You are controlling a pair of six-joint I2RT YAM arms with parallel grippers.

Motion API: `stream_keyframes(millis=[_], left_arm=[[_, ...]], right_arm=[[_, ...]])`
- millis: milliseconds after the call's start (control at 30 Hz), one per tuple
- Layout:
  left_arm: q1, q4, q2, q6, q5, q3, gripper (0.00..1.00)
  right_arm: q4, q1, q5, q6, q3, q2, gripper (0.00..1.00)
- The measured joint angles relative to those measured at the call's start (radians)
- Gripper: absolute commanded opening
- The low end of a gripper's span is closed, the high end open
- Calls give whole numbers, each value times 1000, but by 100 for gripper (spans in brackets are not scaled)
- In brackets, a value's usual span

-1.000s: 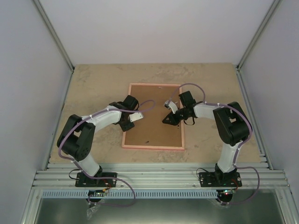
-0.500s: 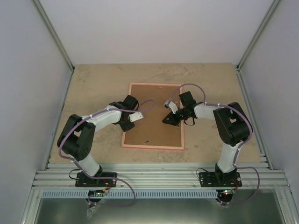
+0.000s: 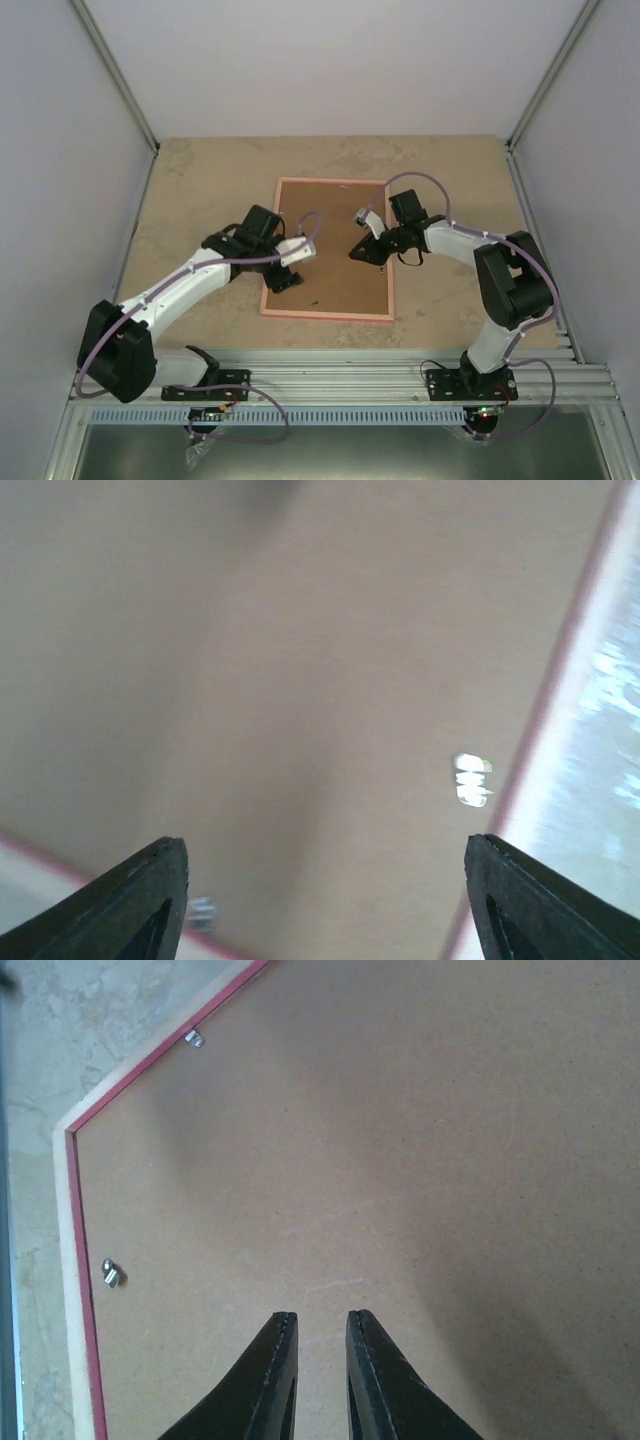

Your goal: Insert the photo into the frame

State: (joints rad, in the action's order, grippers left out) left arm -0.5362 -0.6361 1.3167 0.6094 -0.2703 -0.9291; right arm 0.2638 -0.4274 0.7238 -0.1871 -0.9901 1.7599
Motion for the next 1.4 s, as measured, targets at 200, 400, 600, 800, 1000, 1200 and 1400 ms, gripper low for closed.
stream_keyframes(millis=[200, 400, 600, 800, 1000, 1200, 1400], left_arm=[[-133, 71, -40, 46, -23, 224, 81], [-219, 186, -16, 38, 29, 312, 78], [-274, 286, 51, 39, 67, 315, 69], [-304, 322, 80, 85, 79, 318, 52], [-308, 351, 98, 140, 88, 320, 37], [-315, 344, 97, 203, 70, 321, 27], [-315, 338, 92, 241, 55, 323, 17]], right_arm=[[-1, -8, 8, 8, 40, -8, 16], [31, -33, 9, -2, 67, 31, 14], [75, -30, 25, -19, 10, 98, 12], [86, -27, 41, -23, -7, 118, 12], [89, -25, 46, -23, -10, 123, 12], [89, -23, 48, -23, -10, 124, 12], [89, -22, 48, -23, -10, 124, 11]])
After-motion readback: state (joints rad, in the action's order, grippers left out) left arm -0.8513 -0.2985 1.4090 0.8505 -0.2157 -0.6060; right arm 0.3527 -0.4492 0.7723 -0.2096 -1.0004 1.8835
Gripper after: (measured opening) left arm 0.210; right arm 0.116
